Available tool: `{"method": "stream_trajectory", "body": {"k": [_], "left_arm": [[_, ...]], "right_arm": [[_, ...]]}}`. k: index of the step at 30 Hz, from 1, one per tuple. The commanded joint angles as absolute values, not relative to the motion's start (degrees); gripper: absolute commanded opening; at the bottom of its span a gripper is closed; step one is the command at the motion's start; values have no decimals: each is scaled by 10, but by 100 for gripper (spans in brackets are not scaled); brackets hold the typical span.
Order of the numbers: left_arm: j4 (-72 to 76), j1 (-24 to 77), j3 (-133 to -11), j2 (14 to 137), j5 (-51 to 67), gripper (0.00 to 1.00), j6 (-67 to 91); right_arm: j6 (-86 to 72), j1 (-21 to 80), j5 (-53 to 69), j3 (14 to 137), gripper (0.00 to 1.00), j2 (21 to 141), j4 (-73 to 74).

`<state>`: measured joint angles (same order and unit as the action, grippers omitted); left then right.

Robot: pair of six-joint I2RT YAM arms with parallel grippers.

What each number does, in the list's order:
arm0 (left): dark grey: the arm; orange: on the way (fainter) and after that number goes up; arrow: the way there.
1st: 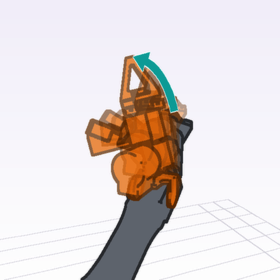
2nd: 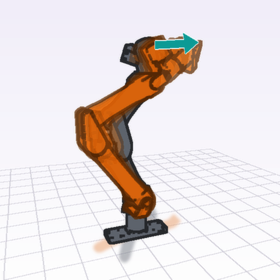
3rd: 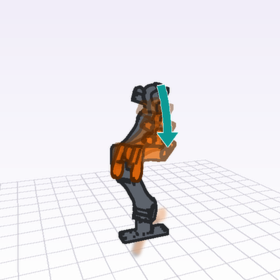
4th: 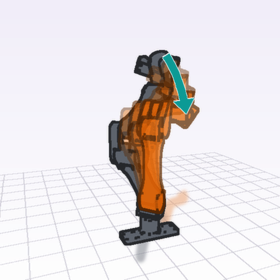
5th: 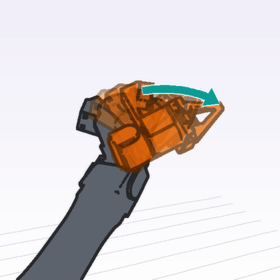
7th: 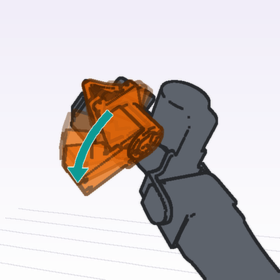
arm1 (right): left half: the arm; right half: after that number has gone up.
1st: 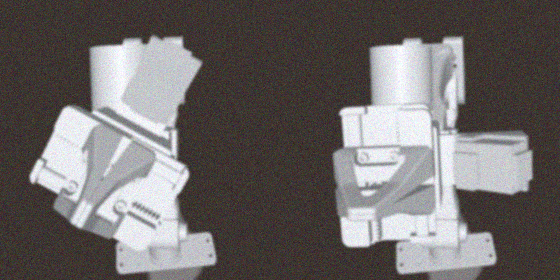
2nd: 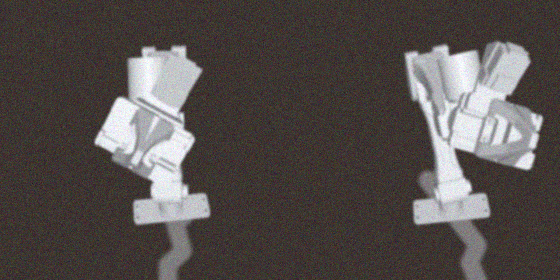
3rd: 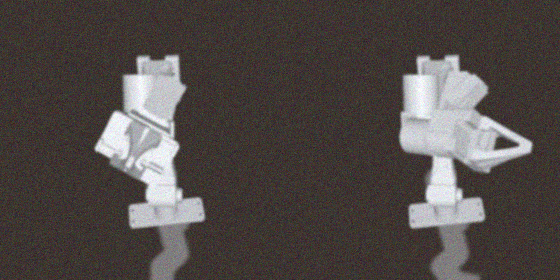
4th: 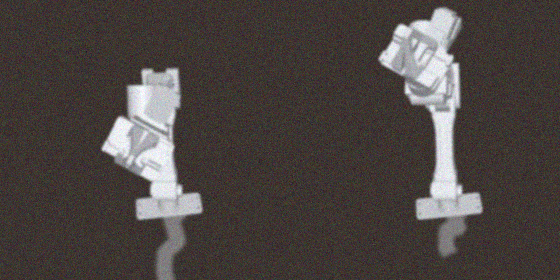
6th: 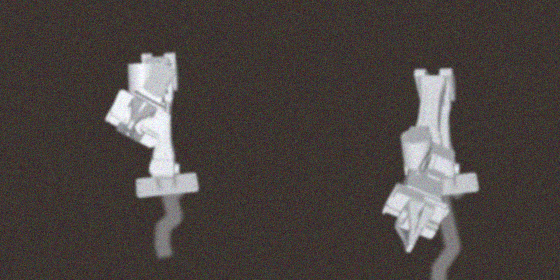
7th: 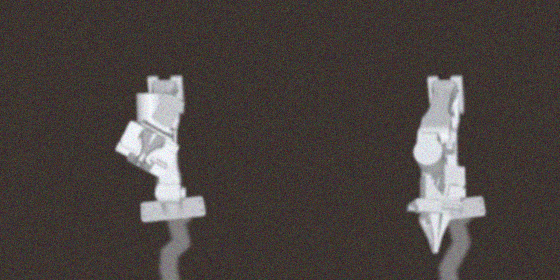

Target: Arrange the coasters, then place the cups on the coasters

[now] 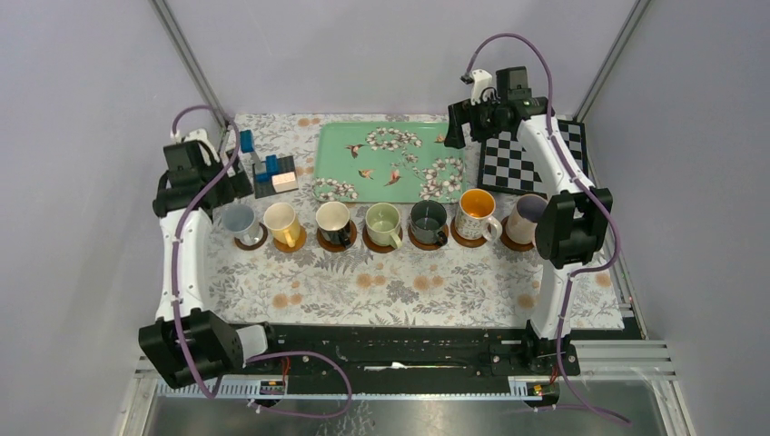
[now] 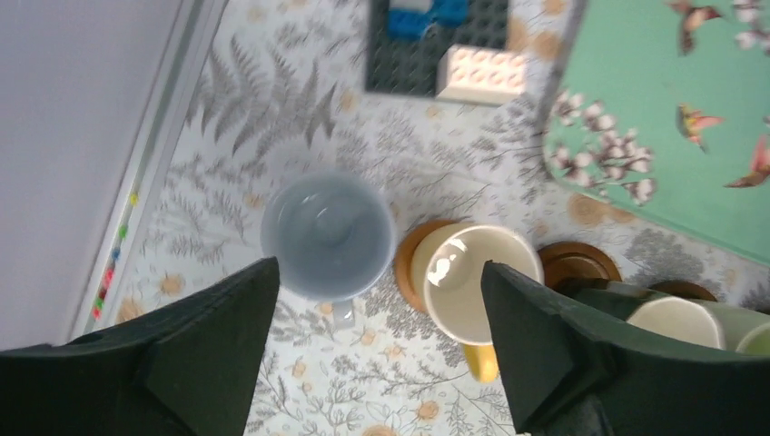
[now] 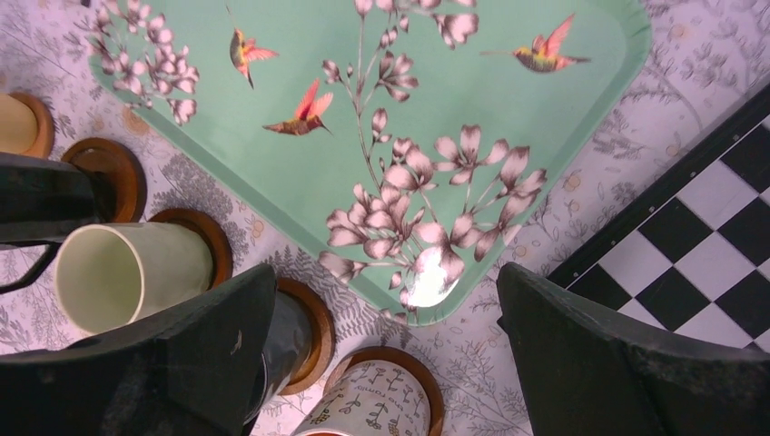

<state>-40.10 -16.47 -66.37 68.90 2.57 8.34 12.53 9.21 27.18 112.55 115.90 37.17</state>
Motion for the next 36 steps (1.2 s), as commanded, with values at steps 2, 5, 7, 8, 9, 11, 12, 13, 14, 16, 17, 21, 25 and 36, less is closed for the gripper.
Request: {"method": "stream_trajectory", "body": {"k": [2, 5, 7, 8, 9, 11, 12, 13, 14, 16, 17, 21, 25, 36], "left_arm": [[-411, -107, -797, 750, 89, 97, 7], [-428, -43, -915, 834, 102, 95, -59], [-448, -5, -985, 903, 90, 94, -82], [-457, 19, -1021, 937, 81, 93, -88], [-468, 34, -1055, 971, 77, 93, -94], [-495, 52, -1128, 1041, 75, 94, -94], [-508, 57, -1163, 1073, 75, 95, -88], [-519, 61, -1198, 1116, 79, 97, -79], [-525, 63, -1231, 1147, 85, 99, -68], [-531, 66, -1283, 1197, 105, 99, -43], [-531, 71, -1304, 1216, 110, 99, -38], [-532, 86, -1319, 1256, 104, 99, -36], [-529, 86, -1282, 1252, 111, 99, -15], [-505, 74, -1212, 1187, 71, 99, -2]], "right_arm": [[126, 91, 281, 1202, 98, 1147, 400], [141, 91, 261, 1259, 98, 1180, 446], [151, 91, 246, 1294, 98, 1207, 477], [154, 91, 238, 1307, 98, 1217, 495], [159, 91, 230, 1320, 98, 1225, 506], [161, 90, 214, 1335, 98, 1234, 521], [159, 89, 209, 1335, 98, 1234, 522], [150, 87, 205, 1330, 98, 1232, 518], [142, 84, 202, 1324, 98, 1228, 514], [129, 75, 204, 1313, 98, 1222, 505], [124, 67, 208, 1311, 98, 1220, 503], [113, 42, 224, 1303, 98, 1218, 498], [110, 18, 243, 1265, 98, 1203, 470], [128, -18, 278, 997, 98, 1051, 310]]}}
